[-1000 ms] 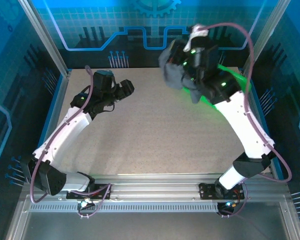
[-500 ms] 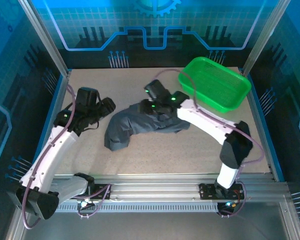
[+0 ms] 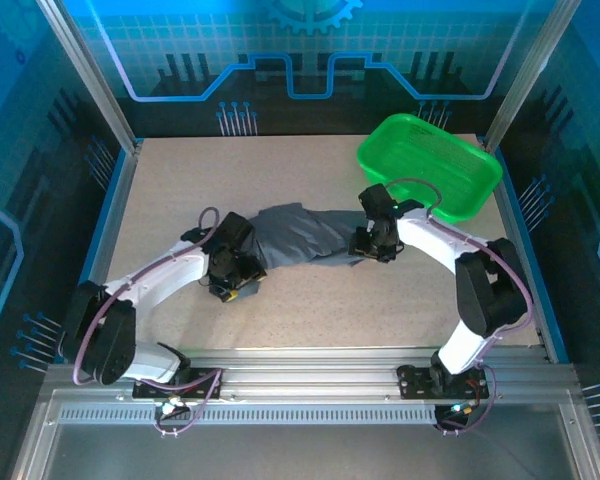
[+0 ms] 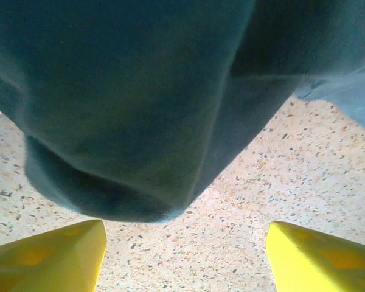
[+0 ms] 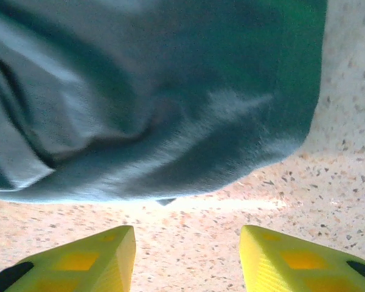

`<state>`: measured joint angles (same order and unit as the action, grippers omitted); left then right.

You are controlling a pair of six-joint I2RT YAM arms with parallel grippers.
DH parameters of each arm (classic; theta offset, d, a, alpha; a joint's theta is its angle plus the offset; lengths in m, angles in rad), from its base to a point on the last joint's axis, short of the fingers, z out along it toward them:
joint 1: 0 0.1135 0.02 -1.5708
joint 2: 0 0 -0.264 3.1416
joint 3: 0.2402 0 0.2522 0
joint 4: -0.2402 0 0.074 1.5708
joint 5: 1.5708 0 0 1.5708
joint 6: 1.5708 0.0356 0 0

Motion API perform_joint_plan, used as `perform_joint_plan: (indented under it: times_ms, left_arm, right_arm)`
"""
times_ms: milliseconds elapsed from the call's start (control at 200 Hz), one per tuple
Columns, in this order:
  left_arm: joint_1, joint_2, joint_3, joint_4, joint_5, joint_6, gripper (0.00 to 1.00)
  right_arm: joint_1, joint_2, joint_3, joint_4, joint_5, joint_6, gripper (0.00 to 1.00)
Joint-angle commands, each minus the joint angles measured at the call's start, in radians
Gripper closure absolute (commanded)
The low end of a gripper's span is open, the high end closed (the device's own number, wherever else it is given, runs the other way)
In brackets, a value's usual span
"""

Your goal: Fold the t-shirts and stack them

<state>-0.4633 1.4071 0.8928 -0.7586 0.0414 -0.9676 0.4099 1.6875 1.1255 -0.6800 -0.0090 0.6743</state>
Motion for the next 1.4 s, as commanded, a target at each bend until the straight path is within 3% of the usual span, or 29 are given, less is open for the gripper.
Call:
perform_joint_plan:
  times_ms: [0,75,145,225,310,370,435,715,895,985,1065,1095,1220,1301,1396]
  left_arm:
    - [-0.054,0.036,0.033,-0.037,-0.068,-0.014,0.27]
    - [-0.059,0.093,0.032,-0.027,-0.131,0.003,0.28]
    - [-0.047,0.142,0.032,0.002,-0.185,0.022,0.38]
    - [-0.02,0.166,0.028,0.04,-0.241,0.046,0.68]
    - [0.047,0.155,0.008,0.052,-0.267,0.06,1.0]
    - [0.11,0.126,-0.018,0.053,-0.257,0.075,1.0]
    - [0.174,0.066,-0.041,0.045,-0.258,0.112,1.0]
    - [0.402,-0.205,-0.05,0.045,-0.219,0.301,1.0]
    - [0.55,-0.187,-0.016,0.023,-0.219,0.31,1.0]
    - [0.584,-0.156,0.018,0.031,-0.235,0.292,0.98]
    - [0.584,-0.119,0.066,-0.008,-0.283,0.255,0.59]
    - [0.581,-0.105,0.082,-0.023,-0.282,0.236,0.51]
    - [0.462,-0.118,0.109,-0.075,-0.265,0.133,0.49]
    - [0.289,-0.149,0.084,-0.032,-0.219,0.046,0.5]
    - [0.076,-0.1,0.038,0.176,-0.116,0.039,0.5]
  right_arm:
    - [-0.01,0.018,-0.016,0.02,-0.033,0.017,0.51]
    - [-0.01,0.053,-0.007,0.017,-0.019,0.017,0.51]
    - [-0.011,0.087,0.008,0.009,0.001,0.015,0.53]
    - [-0.018,0.117,0.022,0.005,0.016,0.011,0.55]
    - [-0.03,0.143,0.043,-0.002,0.03,0.001,0.75]
    - [-0.038,0.152,0.059,-0.018,0.056,-0.005,0.9]
    - [-0.045,0.143,0.069,-0.04,0.093,-0.012,1.0]
    - [-0.049,0.045,0.026,-0.052,0.158,-0.082,1.0]
    - [-0.042,0.009,-0.006,-0.061,0.147,-0.091,1.0]
    - [-0.028,-0.016,-0.023,-0.071,0.14,-0.09,1.0]
    - [-0.021,-0.041,-0.036,-0.082,0.138,-0.084,1.0]
    - [-0.019,-0.05,-0.038,-0.088,0.135,-0.082,0.99]
    - [-0.016,-0.091,-0.039,-0.103,0.124,-0.081,0.9]
    - [-0.016,-0.107,-0.029,-0.098,0.085,-0.09,0.84]
    - [-0.016,-0.1,-0.003,-0.094,0.016,-0.102,0.78]
